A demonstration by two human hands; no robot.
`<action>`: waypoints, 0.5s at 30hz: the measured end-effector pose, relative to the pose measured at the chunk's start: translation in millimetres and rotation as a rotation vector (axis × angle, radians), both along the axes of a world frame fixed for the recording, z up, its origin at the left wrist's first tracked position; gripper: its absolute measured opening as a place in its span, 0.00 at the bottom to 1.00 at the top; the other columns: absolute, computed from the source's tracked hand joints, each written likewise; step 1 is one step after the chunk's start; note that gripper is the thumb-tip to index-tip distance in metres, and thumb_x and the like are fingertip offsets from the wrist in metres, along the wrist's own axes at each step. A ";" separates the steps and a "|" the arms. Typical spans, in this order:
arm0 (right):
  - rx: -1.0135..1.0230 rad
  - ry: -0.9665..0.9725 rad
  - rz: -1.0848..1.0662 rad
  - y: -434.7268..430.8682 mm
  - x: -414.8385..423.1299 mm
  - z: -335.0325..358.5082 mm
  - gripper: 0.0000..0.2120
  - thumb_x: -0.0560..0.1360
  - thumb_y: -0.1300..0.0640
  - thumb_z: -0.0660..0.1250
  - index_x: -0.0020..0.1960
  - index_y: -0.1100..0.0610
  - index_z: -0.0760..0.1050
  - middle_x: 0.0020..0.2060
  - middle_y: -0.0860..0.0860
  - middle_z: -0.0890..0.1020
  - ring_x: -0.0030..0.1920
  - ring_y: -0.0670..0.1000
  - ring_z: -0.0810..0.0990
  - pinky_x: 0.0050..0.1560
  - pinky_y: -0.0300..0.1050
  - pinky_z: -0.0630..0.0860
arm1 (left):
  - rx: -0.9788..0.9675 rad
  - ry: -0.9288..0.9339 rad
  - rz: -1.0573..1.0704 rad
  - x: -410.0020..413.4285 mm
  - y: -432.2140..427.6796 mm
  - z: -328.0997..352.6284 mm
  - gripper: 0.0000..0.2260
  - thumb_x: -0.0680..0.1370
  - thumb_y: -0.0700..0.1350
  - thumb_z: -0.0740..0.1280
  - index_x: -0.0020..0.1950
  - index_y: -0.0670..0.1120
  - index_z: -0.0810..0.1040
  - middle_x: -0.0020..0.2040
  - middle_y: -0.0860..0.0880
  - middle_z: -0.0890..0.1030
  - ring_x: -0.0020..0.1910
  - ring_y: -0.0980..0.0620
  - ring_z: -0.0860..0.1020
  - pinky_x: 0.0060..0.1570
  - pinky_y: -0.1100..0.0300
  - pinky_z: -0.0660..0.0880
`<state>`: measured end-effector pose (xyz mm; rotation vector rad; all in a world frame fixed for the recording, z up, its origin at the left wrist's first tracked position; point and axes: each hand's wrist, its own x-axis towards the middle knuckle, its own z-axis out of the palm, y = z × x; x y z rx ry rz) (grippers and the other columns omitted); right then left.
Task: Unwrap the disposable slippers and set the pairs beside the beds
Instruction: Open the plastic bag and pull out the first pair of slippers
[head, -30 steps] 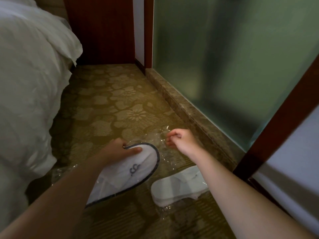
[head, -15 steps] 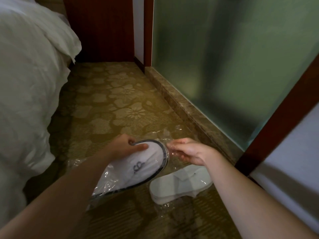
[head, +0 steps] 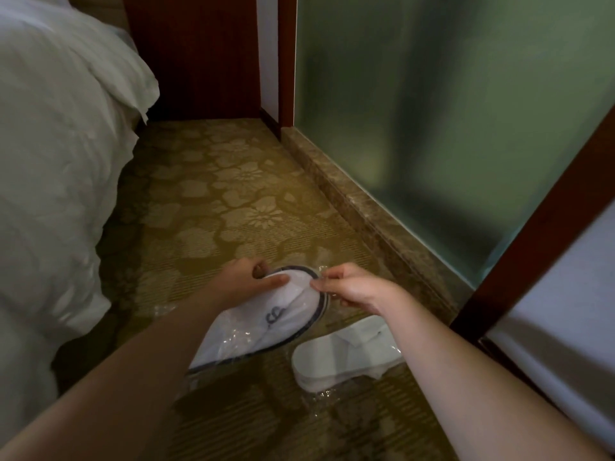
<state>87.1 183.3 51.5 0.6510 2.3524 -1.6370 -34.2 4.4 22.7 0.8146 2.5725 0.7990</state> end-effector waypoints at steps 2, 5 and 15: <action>0.009 0.033 -0.063 4.2 1.2 -3.3 0.17 0.74 0.54 0.68 0.60 0.61 0.77 0.31 0.47 0.75 0.28 0.45 0.70 0.23 0.34 0.62 | -0.070 0.046 0.047 -1.8 4.2 -2.9 0.26 0.69 0.69 0.62 0.58 0.52 0.73 0.54 0.47 0.79 0.53 0.48 0.77 0.55 0.52 0.74; 0.002 0.081 -0.216 13.3 4.4 -7.0 0.13 0.75 0.55 0.66 0.57 0.60 0.78 0.29 0.49 0.75 0.24 0.45 0.67 0.20 0.34 0.62 | -0.124 0.186 0.163 -0.3 4.3 -8.3 0.36 0.72 0.67 0.60 0.74 0.48 0.60 0.74 0.44 0.65 0.72 0.43 0.64 0.71 0.45 0.58; -0.362 0.221 -0.686 36.7 8.6 -22.4 0.14 0.77 0.57 0.65 0.60 0.63 0.76 0.34 0.52 0.79 0.26 0.46 0.70 0.23 0.36 0.68 | 0.499 -0.408 0.716 3.2 3.8 -6.0 0.40 0.73 0.50 0.71 0.76 0.41 0.52 0.74 0.39 0.63 0.72 0.38 0.64 0.69 0.45 0.64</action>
